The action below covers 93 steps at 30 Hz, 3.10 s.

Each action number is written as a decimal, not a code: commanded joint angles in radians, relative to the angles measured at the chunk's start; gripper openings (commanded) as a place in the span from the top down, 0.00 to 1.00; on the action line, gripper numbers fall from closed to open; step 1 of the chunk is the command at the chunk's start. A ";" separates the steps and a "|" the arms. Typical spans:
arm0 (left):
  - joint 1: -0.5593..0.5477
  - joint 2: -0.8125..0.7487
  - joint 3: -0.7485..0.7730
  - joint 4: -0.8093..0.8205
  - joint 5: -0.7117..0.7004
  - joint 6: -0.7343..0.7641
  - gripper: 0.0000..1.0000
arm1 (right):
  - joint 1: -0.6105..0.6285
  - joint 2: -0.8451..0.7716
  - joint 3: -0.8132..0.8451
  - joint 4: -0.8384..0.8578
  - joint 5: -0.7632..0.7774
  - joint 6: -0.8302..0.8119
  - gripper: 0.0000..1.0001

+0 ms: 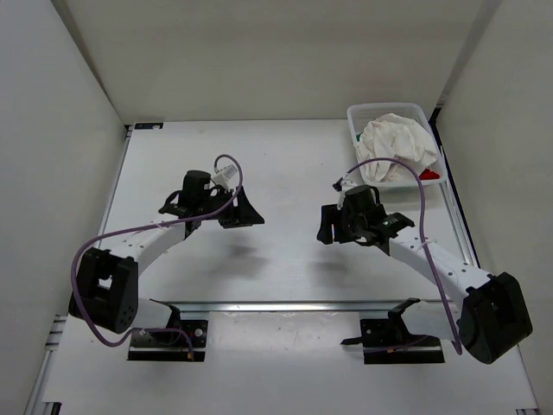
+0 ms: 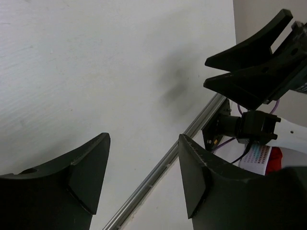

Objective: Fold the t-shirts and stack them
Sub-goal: Grab crumpled tshirt from bin with the right arm

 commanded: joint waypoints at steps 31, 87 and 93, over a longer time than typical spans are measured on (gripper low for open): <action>-0.341 0.004 -0.102 0.173 -0.190 -0.029 0.53 | -0.588 0.753 1.017 -0.179 0.202 -0.207 0.51; -0.302 0.044 -0.087 0.176 -0.198 -0.061 0.55 | -0.596 0.335 0.676 0.310 -0.261 0.026 1.00; -0.240 -0.006 -0.071 0.130 -0.207 -0.058 0.55 | -0.355 0.250 1.046 0.221 -0.246 -0.054 1.00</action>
